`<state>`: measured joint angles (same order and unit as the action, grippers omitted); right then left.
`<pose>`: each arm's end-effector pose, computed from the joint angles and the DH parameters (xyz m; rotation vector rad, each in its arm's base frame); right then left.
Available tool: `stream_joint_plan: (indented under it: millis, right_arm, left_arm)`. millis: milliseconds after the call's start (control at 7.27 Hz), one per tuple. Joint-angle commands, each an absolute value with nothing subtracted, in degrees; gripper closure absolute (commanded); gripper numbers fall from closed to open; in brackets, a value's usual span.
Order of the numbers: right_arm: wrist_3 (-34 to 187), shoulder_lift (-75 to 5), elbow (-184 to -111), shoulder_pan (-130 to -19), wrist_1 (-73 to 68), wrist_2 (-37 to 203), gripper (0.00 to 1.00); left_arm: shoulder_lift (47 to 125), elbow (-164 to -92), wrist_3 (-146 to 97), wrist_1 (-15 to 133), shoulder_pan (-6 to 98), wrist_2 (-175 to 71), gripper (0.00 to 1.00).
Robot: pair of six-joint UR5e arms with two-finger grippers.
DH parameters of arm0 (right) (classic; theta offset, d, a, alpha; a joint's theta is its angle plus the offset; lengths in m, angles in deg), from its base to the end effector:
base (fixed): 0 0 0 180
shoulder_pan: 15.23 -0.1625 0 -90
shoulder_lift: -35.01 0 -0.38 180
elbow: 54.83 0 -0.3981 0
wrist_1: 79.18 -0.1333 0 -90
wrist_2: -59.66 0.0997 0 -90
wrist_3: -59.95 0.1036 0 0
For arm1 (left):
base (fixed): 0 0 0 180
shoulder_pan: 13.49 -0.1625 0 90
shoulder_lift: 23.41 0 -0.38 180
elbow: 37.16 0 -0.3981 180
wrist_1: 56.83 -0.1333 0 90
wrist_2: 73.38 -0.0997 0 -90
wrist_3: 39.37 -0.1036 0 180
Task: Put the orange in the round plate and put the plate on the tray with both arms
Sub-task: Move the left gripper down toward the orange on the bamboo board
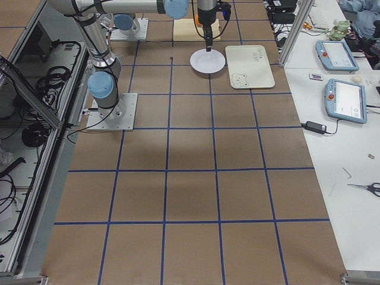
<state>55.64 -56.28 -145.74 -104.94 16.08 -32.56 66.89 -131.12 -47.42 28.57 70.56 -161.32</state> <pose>0.1268 -0.4996 0.4518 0.1056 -3.0935 0.1499 -0.0845 -0.5108 0.4100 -0.0571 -3.1061 0.0160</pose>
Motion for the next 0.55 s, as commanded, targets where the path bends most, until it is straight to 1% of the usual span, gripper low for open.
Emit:
stream_joint_plan:
  millis: [0,413]
  right_arm:
    - [55.7,-56.2,-145.9,-105.0,16.4,-32.7,0.00]
    - [56.0,-56.2,-146.0,-105.0,16.4,-32.7,0.00]
  left_arm:
    - [67.0,-131.3,-48.9,30.9,69.7,-170.5,0.00]
    - [68.6,-131.4,-51.0,30.1,68.5,-166.1,0.00]
